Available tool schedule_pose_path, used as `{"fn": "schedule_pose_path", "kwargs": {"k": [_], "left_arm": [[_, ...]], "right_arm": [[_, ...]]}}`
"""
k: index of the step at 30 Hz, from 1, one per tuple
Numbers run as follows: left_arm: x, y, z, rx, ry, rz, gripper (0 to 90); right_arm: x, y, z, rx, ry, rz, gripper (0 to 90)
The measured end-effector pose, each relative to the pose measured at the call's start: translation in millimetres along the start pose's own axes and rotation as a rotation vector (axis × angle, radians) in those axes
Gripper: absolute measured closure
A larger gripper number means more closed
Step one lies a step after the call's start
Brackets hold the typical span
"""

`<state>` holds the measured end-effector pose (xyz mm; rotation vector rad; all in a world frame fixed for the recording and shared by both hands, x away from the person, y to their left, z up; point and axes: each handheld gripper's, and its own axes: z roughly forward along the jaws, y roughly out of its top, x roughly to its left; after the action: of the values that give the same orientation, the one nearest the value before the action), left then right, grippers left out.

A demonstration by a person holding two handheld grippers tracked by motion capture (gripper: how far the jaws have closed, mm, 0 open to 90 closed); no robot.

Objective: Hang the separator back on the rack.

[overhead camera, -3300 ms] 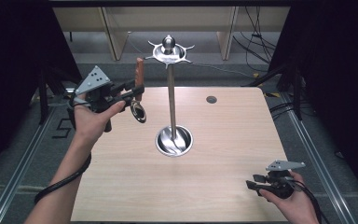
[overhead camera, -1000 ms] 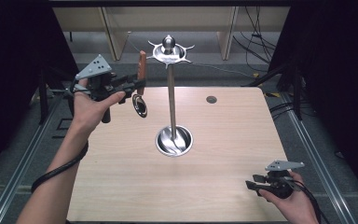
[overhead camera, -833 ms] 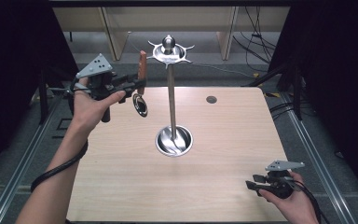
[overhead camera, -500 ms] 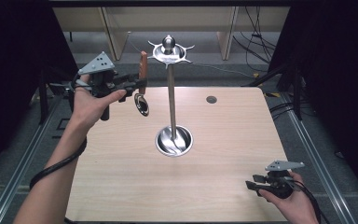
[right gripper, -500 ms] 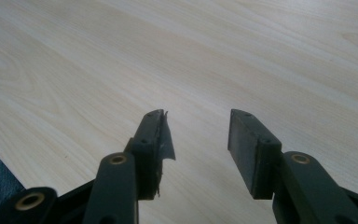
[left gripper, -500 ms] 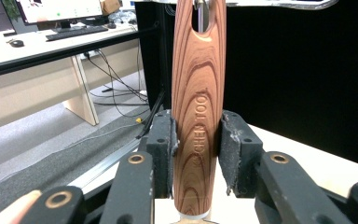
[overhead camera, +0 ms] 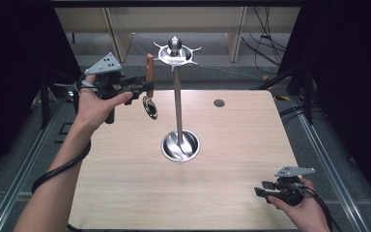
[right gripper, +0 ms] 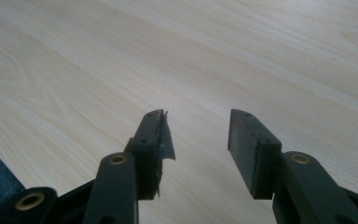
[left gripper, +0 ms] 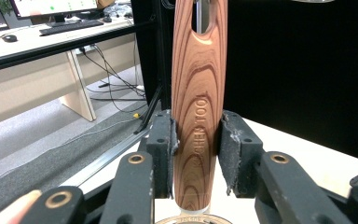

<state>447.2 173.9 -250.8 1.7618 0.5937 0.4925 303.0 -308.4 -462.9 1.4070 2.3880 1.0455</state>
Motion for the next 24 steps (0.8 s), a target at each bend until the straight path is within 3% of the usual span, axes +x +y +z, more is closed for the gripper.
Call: {"fn": "schedule_pose_path", "kwargs": {"k": [4,10,12,14,17,19,21,22,24], "left_arm": [[-0.3,-0.4,1.3,0.006,-0.012,-0.022,63.7],[-2.7,-6.0,-4.5,-0.027,0.052,-0.043,45.1],[-6.5,-13.1,-11.1,-0.048,0.075,-0.045,39.9],[-13.3,-24.0,-19.1,-0.060,0.098,-0.046,36.0],[-28.5,-50.0,-36.4,-0.092,0.158,-0.050,33.4],[-42.6,-76.4,-49.3,-0.101,0.232,-0.078,33.4],[-60.4,-109.7,-60.7,-0.076,0.298,-0.105,35.3],[-69.3,-127.3,-65.2,-0.057,0.316,-0.120,35.6],[-84.9,-159.8,-72.5,-0.006,0.369,-0.138,36.4]], "right_arm": [[0.6,0.0,0.3,-0.003,0.005,0.004,56.7],[0.0,-0.4,-0.2,-0.002,0.007,0.003,56.7],[-0.8,1.0,-4.4,0.039,-0.001,-0.008,56.7],[-1.3,0.5,-4.8,0.039,-0.003,-0.017,56.7],[-1.3,1.3,-6.2,0.054,-0.014,-0.009,56.7],[0.1,1.2,-6.5,0.046,0.004,0.002,56.7],[1.7,0.8,-6.4,0.014,0.000,0.016,56.7],[1.1,1.6,-8.3,0.030,-0.004,0.010,56.8],[0.2,2.3,-8.1,0.005,-0.007,-0.011,56.8]]}}
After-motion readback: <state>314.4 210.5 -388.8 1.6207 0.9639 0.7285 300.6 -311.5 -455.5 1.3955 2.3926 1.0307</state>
